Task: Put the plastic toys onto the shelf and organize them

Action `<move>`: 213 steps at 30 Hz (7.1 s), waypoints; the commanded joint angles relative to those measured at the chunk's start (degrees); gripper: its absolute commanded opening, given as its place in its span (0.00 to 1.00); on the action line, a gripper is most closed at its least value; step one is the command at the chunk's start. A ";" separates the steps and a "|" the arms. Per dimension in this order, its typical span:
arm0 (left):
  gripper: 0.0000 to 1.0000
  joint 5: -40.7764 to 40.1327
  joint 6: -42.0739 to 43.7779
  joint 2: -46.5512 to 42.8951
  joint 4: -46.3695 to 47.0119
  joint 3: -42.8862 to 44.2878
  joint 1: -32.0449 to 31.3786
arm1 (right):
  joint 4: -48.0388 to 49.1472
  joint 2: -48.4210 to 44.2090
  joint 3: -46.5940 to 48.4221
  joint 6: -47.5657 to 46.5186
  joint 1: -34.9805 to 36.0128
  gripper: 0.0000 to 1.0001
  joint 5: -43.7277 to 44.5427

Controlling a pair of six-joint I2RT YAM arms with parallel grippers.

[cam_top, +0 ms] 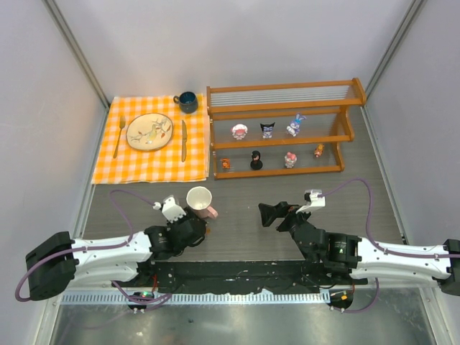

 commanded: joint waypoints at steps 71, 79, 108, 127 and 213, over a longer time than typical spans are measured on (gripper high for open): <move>0.82 8.05 38.91 42.67 20.26 28.91 -17.97 | -49.45 -16.72 16.23 19.87 0.44 1.00 3.20; 0.80 5.06 36.19 41.18 15.52 27.15 -17.89 | -49.63 -19.98 14.91 19.87 0.44 1.00 3.38; 0.78 2.07 34.69 30.11 14.11 20.56 -20.79 | -33.11 -3.39 9.11 28.47 0.44 0.97 -6.73; 0.78 0.75 34.69 29.23 15.86 19.68 -20.96 | -20.02 1.72 -2.14 42.99 -0.70 0.83 -10.07; 0.78 -2.59 32.93 16.41 16.66 14.67 -20.87 | -29.58 9.37 15.43 3.37 -14.06 0.13 -8.51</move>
